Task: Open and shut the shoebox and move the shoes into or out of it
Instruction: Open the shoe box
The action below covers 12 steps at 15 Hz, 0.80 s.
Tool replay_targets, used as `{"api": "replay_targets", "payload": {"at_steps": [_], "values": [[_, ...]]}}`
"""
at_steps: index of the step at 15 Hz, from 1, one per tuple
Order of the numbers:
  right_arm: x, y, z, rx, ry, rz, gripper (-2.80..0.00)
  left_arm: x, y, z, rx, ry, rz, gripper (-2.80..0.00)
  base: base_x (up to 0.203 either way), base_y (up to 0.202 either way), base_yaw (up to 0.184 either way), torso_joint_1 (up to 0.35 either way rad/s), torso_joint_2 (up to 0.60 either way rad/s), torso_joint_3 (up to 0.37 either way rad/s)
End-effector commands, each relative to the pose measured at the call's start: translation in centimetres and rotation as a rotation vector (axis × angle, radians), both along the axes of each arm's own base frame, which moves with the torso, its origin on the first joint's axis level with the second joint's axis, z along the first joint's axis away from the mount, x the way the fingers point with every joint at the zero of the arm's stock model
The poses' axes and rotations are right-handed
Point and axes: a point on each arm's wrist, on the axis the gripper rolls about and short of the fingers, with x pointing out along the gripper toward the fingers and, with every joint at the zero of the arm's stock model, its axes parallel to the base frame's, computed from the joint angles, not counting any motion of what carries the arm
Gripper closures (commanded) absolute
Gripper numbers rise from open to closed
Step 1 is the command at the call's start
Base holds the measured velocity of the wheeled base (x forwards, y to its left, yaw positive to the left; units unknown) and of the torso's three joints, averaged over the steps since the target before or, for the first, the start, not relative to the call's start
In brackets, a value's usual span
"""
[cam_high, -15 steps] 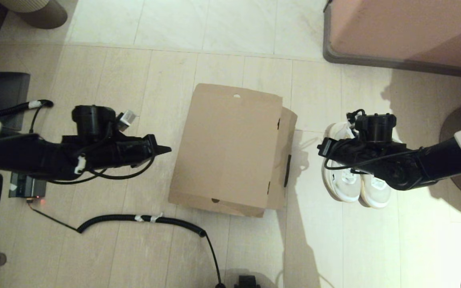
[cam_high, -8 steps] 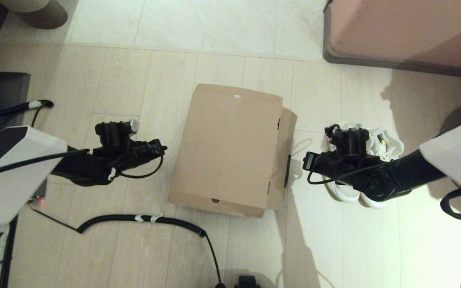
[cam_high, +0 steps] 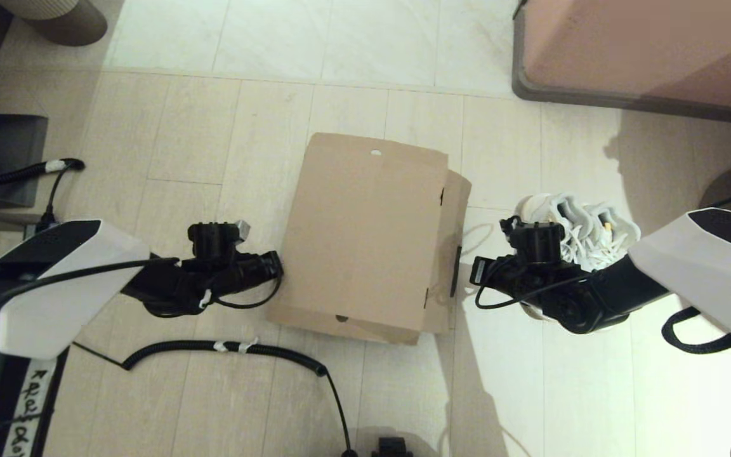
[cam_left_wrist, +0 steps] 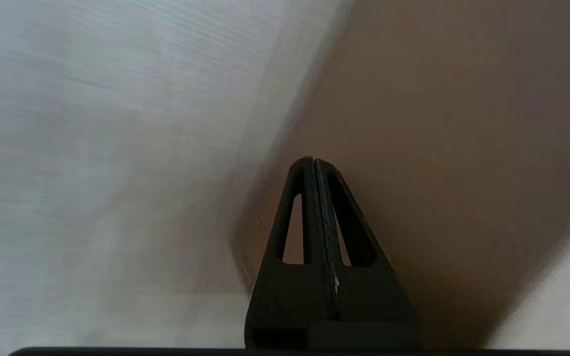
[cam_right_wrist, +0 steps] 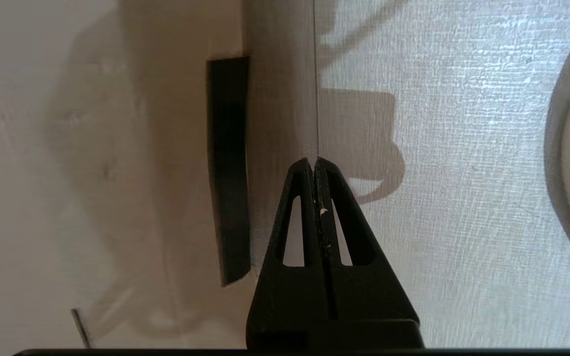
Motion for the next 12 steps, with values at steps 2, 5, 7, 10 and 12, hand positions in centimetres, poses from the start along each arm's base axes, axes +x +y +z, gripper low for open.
{"api": "replay_targets", "payload": {"at_steps": [2,5,7,10,12], "values": [[-0.4,-0.1,0.1,0.003,0.002,-0.002,0.0,-0.2,-1.6,-0.1,-0.019,0.008,-0.026,0.0,0.0,0.0,0.0,0.0,0.0,0.0],[-1.1,-0.3,0.0,0.007,-0.021,-0.002,0.0,-0.6,-3.6,0.2,-0.07,0.025,-0.045,0.0,0.0,0.0,0.0,0.0,0.0,0.0],[-1.2,-0.5,0.5,0.009,-0.036,-0.012,0.0,-0.8,-4.6,0.2,-0.065,0.024,-0.049,0.0,0.0,0.0,0.0,0.0,0.0,0.0],[-1.4,-0.6,1.2,0.012,-0.049,-0.015,0.0,-1.0,-5.8,0.3,-0.067,0.021,-0.066,0.0,0.0,0.0,0.0,0.0,0.0,0.0],[-1.6,-1.2,1.0,0.008,-0.039,-0.027,0.0,-1.0,-6.1,0.3,-0.066,0.018,-0.071,0.0,0.0,0.0,0.0,0.0,0.0,0.0]]}}
